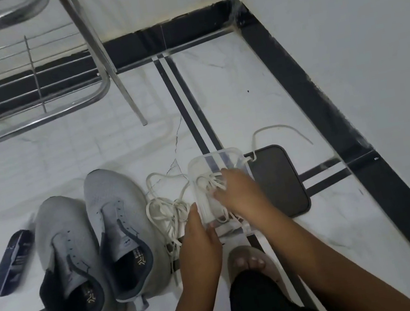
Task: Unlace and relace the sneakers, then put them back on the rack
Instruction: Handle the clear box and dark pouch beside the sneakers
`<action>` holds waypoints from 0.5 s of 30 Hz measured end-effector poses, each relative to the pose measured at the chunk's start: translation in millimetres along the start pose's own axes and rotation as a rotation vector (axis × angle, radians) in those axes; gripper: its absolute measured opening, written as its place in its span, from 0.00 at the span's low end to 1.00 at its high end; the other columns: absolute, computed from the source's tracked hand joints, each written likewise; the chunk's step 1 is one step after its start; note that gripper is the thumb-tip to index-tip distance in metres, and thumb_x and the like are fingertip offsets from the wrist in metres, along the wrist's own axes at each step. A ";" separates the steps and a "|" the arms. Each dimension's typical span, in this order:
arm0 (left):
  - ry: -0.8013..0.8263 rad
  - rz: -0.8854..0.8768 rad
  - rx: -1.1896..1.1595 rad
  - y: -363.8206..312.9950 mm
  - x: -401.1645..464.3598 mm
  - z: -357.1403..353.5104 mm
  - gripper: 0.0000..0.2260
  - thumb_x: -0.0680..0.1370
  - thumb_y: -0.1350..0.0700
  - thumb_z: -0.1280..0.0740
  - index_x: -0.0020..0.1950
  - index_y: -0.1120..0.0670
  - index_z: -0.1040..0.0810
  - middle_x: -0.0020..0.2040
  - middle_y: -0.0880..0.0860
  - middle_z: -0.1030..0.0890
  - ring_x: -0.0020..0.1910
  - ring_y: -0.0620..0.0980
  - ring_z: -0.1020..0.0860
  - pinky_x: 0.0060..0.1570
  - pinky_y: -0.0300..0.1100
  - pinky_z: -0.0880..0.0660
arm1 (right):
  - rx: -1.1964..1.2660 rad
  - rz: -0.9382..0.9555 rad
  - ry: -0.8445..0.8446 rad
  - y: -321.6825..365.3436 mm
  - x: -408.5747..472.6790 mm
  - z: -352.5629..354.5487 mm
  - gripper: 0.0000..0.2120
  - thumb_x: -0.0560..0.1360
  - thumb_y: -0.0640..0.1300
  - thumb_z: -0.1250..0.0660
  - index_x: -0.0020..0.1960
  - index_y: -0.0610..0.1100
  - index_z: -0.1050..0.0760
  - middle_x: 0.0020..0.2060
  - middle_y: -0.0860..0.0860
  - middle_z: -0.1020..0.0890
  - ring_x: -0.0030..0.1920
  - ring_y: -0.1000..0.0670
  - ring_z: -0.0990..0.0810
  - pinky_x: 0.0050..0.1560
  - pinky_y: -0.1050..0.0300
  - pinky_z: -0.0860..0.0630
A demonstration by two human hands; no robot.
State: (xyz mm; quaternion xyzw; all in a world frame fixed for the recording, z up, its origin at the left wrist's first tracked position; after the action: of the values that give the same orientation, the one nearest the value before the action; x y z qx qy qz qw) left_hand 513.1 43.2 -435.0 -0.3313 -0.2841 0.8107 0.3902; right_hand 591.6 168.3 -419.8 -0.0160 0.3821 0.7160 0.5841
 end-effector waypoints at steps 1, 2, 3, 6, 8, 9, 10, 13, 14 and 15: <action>0.007 0.007 -0.001 1.2 1.0 0.0 0.23 0.80 0.59 0.41 0.75 0.51 0.39 0.65 0.50 0.25 0.58 0.46 0.25 0.50 0.36 0.32 | 0.077 0.022 -0.142 -3.7 -5.1 20.4 0.13 0.79 0.48 0.37 0.59 0.43 0.23 0.54 0.47 0.19 0.48 0.52 0.21 0.41 0.66 0.28; 0.011 0.008 0.001 1.8 1.1 -0.4 0.23 0.81 0.58 0.41 0.75 0.52 0.39 0.66 0.50 0.25 0.60 0.48 0.25 0.51 0.37 0.30 | 0.146 0.014 -0.316 -12.9 -9.9 41.6 0.10 0.79 0.48 0.37 0.51 0.44 0.20 0.45 0.49 0.17 0.41 0.53 0.21 0.36 0.68 0.31; 0.012 0.009 0.010 2.1 0.4 -0.7 0.23 0.81 0.57 0.41 0.75 0.52 0.40 0.66 0.51 0.25 0.61 0.49 0.25 0.52 0.38 0.29 | 0.181 -0.016 -0.468 -25.2 -14.1 59.0 0.10 0.79 0.48 0.38 0.47 0.44 0.20 0.41 0.50 0.17 0.39 0.53 0.21 0.34 0.68 0.32; 0.015 0.019 0.026 -0.2 -2.9 -1.2 0.22 0.82 0.54 0.42 0.76 0.51 0.42 0.65 0.52 0.24 0.62 0.51 0.24 0.52 0.41 0.29 | 0.052 -0.241 -0.488 -86.3 -2.9 65.9 0.17 0.76 0.51 0.33 0.60 0.41 0.25 0.54 0.44 0.21 0.54 0.45 0.22 0.45 0.59 0.28; 0.027 0.028 0.016 -1.4 -4.9 -4.1 0.22 0.82 0.53 0.44 0.76 0.50 0.44 0.65 0.53 0.24 0.61 0.52 0.24 0.52 0.41 0.30 | -0.052 -0.494 -0.216 -129.6 4.5 43.4 0.42 0.68 0.60 0.27 0.72 0.40 0.39 0.67 0.41 0.31 0.67 0.40 0.31 0.61 0.47 0.28; 0.030 0.033 0.011 -0.9 -5.5 -5.2 0.22 0.82 0.53 0.44 0.76 0.50 0.44 0.64 0.53 0.24 0.61 0.52 0.24 0.51 0.40 0.30 | -0.085 -0.559 -0.136 -142.5 4.1 33.7 0.50 0.64 0.63 0.26 0.74 0.40 0.45 0.70 0.40 0.35 0.70 0.39 0.35 0.65 0.43 0.31; 0.033 0.037 0.009 -0.7 -6.0 -5.7 0.22 0.82 0.52 0.45 0.76 0.50 0.44 0.64 0.54 0.23 0.60 0.52 0.24 0.50 0.40 0.30 | -0.108 -0.572 -0.115 -148.8 3.5 27.1 0.54 0.63 0.65 0.25 0.75 0.40 0.48 0.71 0.40 0.38 0.71 0.39 0.37 0.67 0.40 0.33; 0.041 0.039 0.009 1.0 -5.6 -5.5 0.23 0.82 0.52 0.44 0.76 0.50 0.44 0.63 0.53 0.23 0.60 0.51 0.23 0.51 0.41 0.28 | -0.088 -0.492 -0.263 -144.0 0.6 24.3 0.49 0.65 0.63 0.26 0.75 0.41 0.46 0.72 0.41 0.38 0.71 0.38 0.36 0.67 0.39 0.33; 0.044 0.036 0.007 1.0 -5.4 -5.4 0.23 0.82 0.52 0.44 0.76 0.50 0.44 0.63 0.53 0.23 0.60 0.51 0.23 0.53 0.42 0.27 | -0.067 -0.427 -0.352 -137.4 1.7 29.3 0.45 0.68 0.59 0.26 0.74 0.42 0.44 0.71 0.41 0.37 0.70 0.39 0.36 0.67 0.40 0.32; 0.049 0.033 0.008 0.5 -5.3 -5.2 0.23 0.82 0.52 0.44 0.76 0.50 0.44 0.63 0.53 0.23 0.60 0.51 0.23 0.54 0.43 0.27 | -0.061 -0.325 -0.421 -128.9 5.9 35.2 0.40 0.70 0.55 0.27 0.75 0.44 0.43 0.72 0.42 0.38 0.70 0.39 0.36 0.66 0.41 0.31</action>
State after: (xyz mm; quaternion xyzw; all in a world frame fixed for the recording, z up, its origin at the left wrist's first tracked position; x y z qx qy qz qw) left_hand 519.4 39.7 -437.0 -0.3541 -0.2658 0.8099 0.3847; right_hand 714.0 196.4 -465.7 0.0546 0.2228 0.6116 0.7572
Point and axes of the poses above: each hand's wrist, its own x-axis towards the middle knuckle, its own z-axis out of the back of the hand, y = z × x, the point moved 5 cm from there along x, towards the middle knuckle
